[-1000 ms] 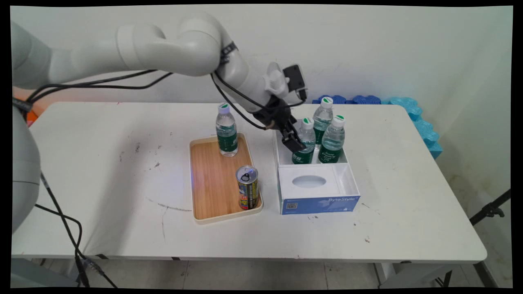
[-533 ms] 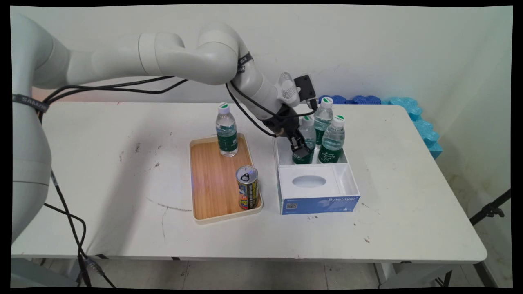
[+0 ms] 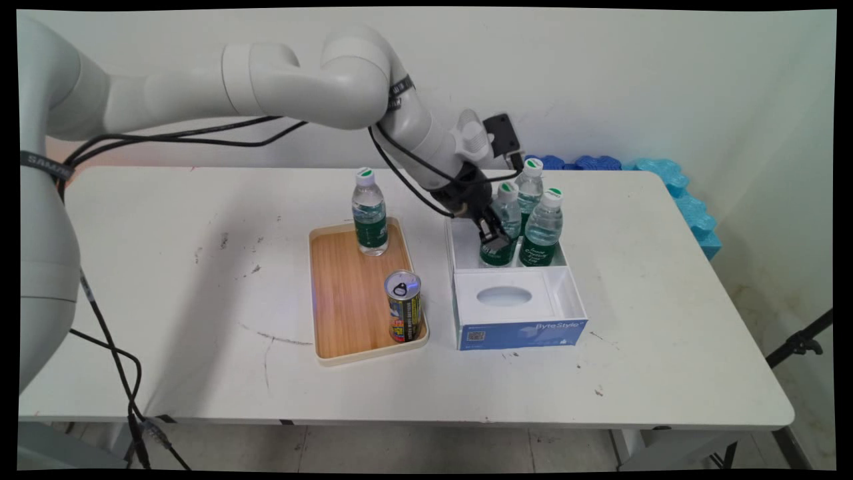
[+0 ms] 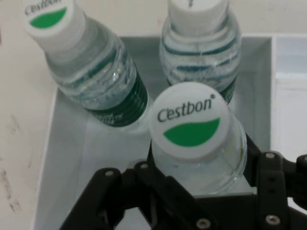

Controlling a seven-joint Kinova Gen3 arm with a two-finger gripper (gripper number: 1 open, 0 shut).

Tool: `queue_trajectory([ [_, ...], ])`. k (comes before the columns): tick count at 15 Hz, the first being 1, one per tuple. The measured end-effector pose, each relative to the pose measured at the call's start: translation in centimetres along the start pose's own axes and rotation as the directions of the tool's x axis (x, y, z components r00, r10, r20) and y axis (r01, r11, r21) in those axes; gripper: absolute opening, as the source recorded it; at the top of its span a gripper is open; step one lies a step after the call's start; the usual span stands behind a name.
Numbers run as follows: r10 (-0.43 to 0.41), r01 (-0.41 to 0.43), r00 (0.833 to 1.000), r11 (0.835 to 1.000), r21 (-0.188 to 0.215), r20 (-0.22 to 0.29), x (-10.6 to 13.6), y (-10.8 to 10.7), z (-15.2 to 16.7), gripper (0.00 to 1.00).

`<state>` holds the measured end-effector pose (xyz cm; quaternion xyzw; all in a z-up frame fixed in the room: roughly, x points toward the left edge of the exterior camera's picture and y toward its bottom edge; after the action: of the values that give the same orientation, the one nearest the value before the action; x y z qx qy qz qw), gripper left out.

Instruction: Place the picked object on the tray

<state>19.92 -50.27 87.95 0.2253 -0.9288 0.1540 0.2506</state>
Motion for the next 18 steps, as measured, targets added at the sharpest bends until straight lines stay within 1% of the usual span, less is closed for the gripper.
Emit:
queue_trajectory([
  [5,0.003,-0.003,0.999,1.000,0.000,-0.047,0.8,-0.3,-3.5,0.00],
  [8,0.002,-0.002,0.998,1.000,-0.001,-0.070,0.2,-0.5,-6.8,0.00],
  [12,0.002,-0.002,0.997,1.000,0.003,-0.074,-2.6,-0.9,-10.9,0.00],
  [15,-0.002,0.002,0.997,1.000,0.005,-0.072,-4.6,-1.1,-12.7,0.00],
  [18,-0.016,0.017,0.998,1.000,0.011,-0.062,-7.8,-1.3,-14.8,0.00],
])
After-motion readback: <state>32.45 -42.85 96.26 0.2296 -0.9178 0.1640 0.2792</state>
